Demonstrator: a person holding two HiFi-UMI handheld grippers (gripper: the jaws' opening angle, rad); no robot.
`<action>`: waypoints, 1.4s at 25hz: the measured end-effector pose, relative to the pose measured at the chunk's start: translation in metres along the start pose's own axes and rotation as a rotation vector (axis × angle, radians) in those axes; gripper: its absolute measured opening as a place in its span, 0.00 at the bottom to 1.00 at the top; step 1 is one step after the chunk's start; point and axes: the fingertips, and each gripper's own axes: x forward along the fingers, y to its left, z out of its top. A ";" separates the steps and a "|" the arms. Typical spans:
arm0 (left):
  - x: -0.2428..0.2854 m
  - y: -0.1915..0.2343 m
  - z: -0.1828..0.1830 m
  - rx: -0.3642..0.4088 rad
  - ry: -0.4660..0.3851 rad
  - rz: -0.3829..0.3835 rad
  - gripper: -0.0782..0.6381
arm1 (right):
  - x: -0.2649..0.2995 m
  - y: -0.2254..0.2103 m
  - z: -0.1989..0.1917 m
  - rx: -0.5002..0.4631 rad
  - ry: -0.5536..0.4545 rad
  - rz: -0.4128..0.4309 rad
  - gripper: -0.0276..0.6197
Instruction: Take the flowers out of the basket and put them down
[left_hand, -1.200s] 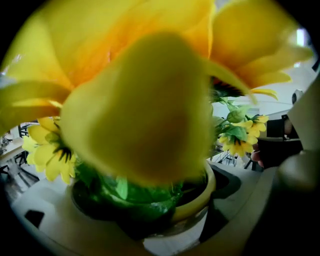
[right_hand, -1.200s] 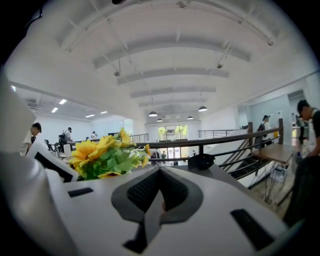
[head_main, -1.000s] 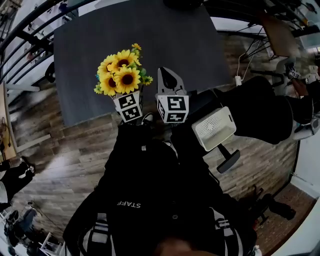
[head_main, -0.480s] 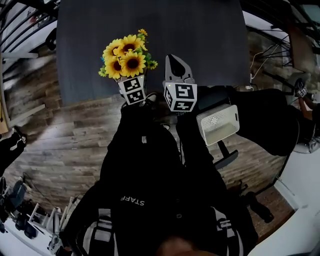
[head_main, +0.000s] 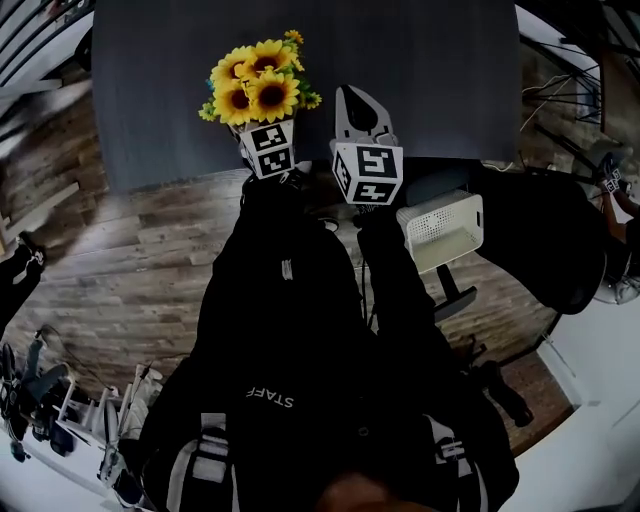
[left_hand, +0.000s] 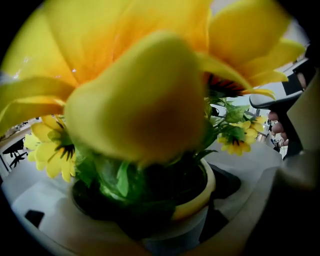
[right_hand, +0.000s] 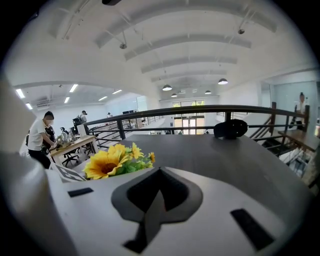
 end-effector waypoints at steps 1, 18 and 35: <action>0.002 0.001 -0.002 0.007 0.001 0.001 0.87 | 0.001 0.001 -0.002 -0.001 0.005 0.003 0.06; -0.026 0.010 -0.020 0.022 0.031 -0.017 0.87 | -0.009 0.010 -0.005 -0.003 0.021 0.010 0.06; -0.198 -0.016 0.115 -0.028 -0.204 -0.109 0.55 | -0.111 0.045 0.093 -0.038 -0.160 0.029 0.06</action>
